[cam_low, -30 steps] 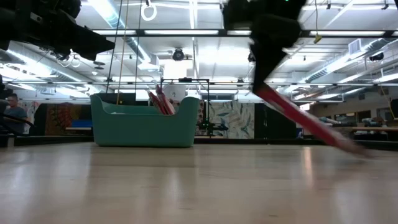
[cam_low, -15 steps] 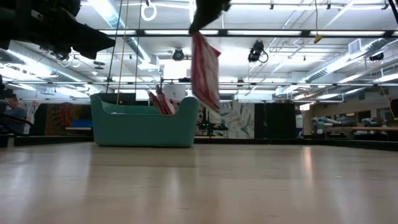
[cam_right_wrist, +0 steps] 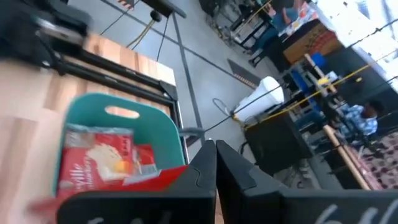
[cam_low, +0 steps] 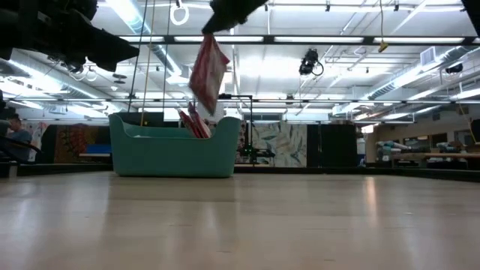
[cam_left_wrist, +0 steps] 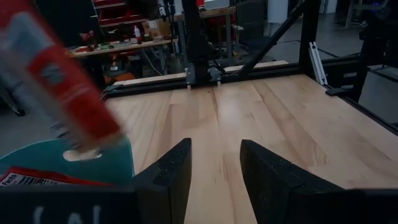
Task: Sort popcorn bags into baskets
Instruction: Put the popcorn bag into the green bin, then return to Home Position
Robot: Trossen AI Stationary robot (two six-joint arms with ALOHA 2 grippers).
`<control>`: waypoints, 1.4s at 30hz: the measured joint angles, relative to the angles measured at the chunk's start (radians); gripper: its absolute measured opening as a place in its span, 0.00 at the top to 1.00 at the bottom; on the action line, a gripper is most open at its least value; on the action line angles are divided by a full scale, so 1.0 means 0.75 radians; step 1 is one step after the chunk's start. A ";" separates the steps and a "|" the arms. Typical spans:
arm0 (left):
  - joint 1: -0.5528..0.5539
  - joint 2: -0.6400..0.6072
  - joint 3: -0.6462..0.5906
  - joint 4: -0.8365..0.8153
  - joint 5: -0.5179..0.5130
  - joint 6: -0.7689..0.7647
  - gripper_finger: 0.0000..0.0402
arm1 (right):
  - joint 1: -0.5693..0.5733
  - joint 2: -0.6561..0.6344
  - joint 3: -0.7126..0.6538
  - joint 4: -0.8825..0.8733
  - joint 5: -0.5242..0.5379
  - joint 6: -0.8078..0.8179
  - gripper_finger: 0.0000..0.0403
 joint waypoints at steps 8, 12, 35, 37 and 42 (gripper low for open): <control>0.000 0.000 0.000 -0.035 0.000 -0.036 0.65 | -0.172 0.000 -0.002 -0.087 -0.186 0.053 0.99; 0.000 0.001 0.000 -0.040 0.000 -0.044 0.65 | -0.227 -0.002 -0.053 -0.014 -0.300 0.095 0.99; -0.001 -0.082 -0.067 0.125 0.000 0.027 0.65 | -0.164 -0.093 -0.132 -0.516 -0.111 0.566 0.71; -0.001 -0.124 -0.080 0.136 0.000 0.027 0.65 | -0.143 -0.136 -0.164 -0.583 -0.056 0.646 0.72; -0.001 -0.209 -0.082 0.066 0.000 0.022 0.65 | -0.073 -0.282 -0.372 -0.586 0.056 0.781 0.72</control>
